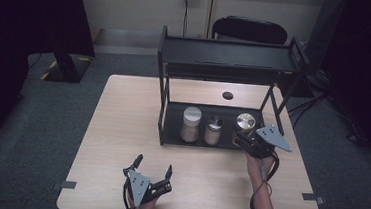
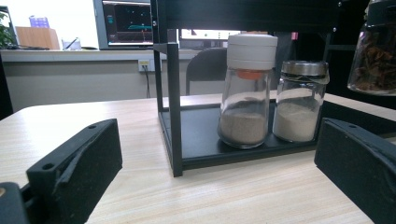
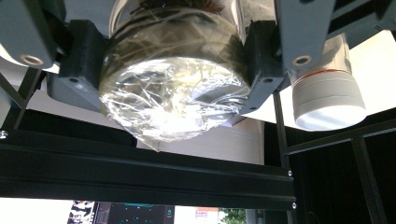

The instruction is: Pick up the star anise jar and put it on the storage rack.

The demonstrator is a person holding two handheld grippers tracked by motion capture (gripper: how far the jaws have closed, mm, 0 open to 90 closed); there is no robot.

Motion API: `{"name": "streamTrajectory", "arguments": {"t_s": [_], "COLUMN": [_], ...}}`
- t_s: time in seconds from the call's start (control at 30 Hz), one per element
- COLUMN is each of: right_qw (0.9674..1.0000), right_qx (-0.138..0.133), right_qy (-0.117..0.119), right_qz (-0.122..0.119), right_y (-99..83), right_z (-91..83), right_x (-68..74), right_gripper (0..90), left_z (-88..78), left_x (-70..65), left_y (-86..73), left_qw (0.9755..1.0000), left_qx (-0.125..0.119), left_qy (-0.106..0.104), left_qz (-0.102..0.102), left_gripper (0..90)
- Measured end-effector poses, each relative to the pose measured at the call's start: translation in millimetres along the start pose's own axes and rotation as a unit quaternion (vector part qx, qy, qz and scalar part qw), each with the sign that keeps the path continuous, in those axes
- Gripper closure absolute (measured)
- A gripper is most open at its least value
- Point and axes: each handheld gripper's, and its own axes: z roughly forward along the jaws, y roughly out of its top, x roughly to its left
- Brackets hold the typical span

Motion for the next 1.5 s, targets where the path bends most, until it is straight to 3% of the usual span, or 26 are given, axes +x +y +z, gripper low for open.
{"name": "streamTrajectory", "arguments": {"t_s": [1.5], "right_qw": [0.9987], "right_qx": [0.042], "right_qy": [-0.005], "right_qz": [0.027], "right_y": [-23.7], "right_z": [26.0], "right_x": [-9.5], "right_gripper": [34.8], "left_z": [-0.1], "left_x": [0.0], "left_y": [-0.1], "left_qw": [1.0000], "left_qx": [0.000], "left_qy": [0.000], "left_qz": [0.000], "left_gripper": [0.3]}}
